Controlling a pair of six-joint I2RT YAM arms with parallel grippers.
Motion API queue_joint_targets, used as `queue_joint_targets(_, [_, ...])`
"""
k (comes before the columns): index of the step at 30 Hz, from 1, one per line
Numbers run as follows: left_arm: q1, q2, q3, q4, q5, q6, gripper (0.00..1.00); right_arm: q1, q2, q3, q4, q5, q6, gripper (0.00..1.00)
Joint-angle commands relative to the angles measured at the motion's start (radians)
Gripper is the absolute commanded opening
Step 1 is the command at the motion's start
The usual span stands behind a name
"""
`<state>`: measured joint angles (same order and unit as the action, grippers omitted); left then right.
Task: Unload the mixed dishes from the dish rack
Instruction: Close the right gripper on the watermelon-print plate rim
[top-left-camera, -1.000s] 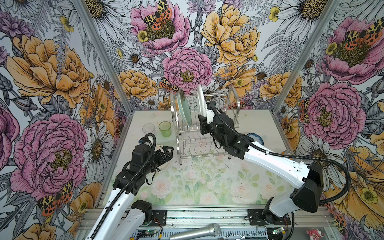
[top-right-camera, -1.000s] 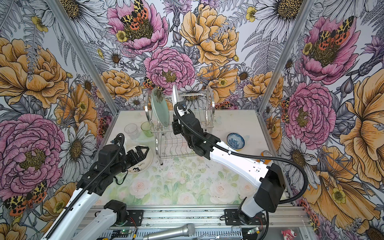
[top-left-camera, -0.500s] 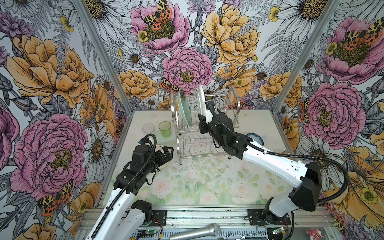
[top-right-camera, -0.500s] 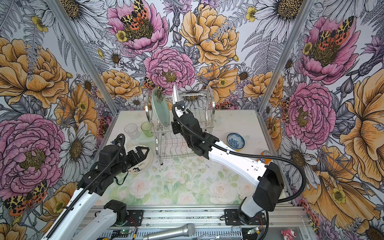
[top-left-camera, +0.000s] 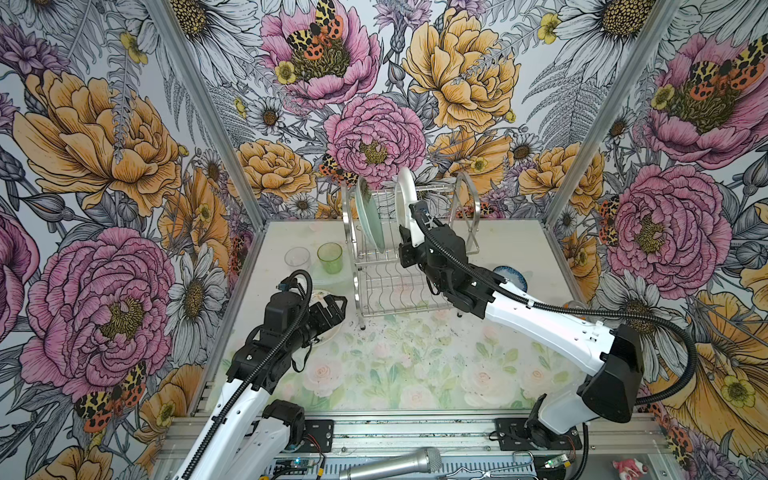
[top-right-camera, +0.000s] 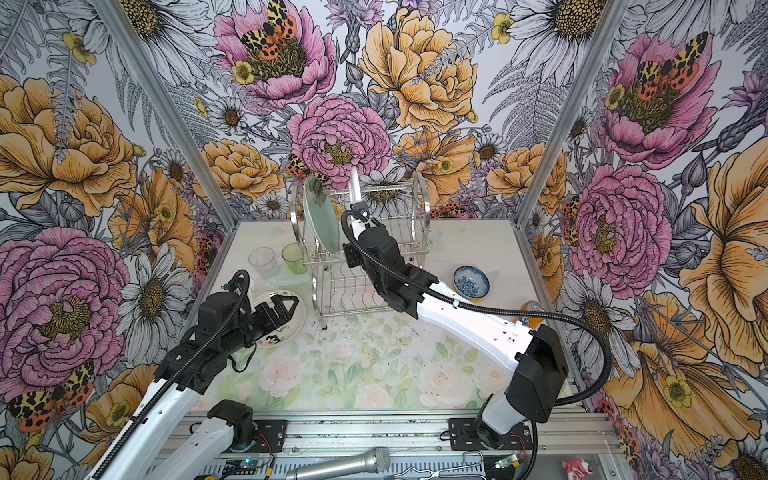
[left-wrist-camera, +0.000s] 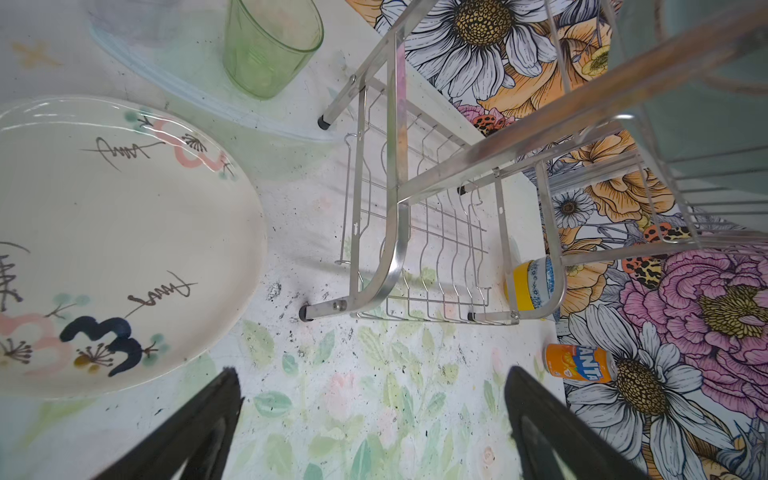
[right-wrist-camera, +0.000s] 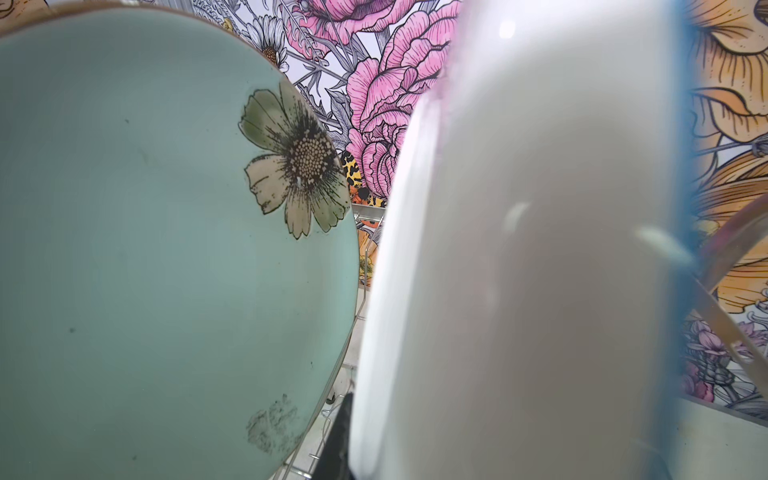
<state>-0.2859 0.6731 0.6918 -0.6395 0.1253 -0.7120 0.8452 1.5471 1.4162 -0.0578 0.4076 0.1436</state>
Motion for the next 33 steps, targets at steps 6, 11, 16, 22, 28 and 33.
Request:
queue_joint_targets(6, [0.001, -0.02, -0.024, 0.006, 0.019, -0.029, 0.99, -0.003, -0.021, -0.02, 0.09, -0.003, -0.027, 0.0])
queue_joint_targets(11, [0.001, -0.013, -0.02, 0.006, 0.028, -0.025, 0.99, -0.003, -0.028, -0.034, 0.124, 0.002, -0.027, 0.0])
queue_joint_targets(16, [0.001, -0.02, -0.024, 0.006, 0.029, -0.029, 0.99, -0.002, -0.039, -0.042, 0.146, -0.001, -0.024, 0.0])
queue_joint_targets(22, [0.001, -0.027, -0.025, 0.004, 0.029, -0.03, 0.99, -0.002, -0.056, -0.048, 0.165, -0.009, -0.041, 0.0])
queue_joint_targets(28, [0.001, -0.026, -0.023, 0.004, 0.03, -0.029, 0.99, -0.002, -0.068, -0.046, 0.176, -0.013, -0.051, 0.0])
queue_joint_targets(33, [0.002, -0.028, -0.031, 0.005, 0.029, -0.03, 0.99, -0.001, -0.074, -0.046, 0.186, -0.015, -0.055, 0.0])
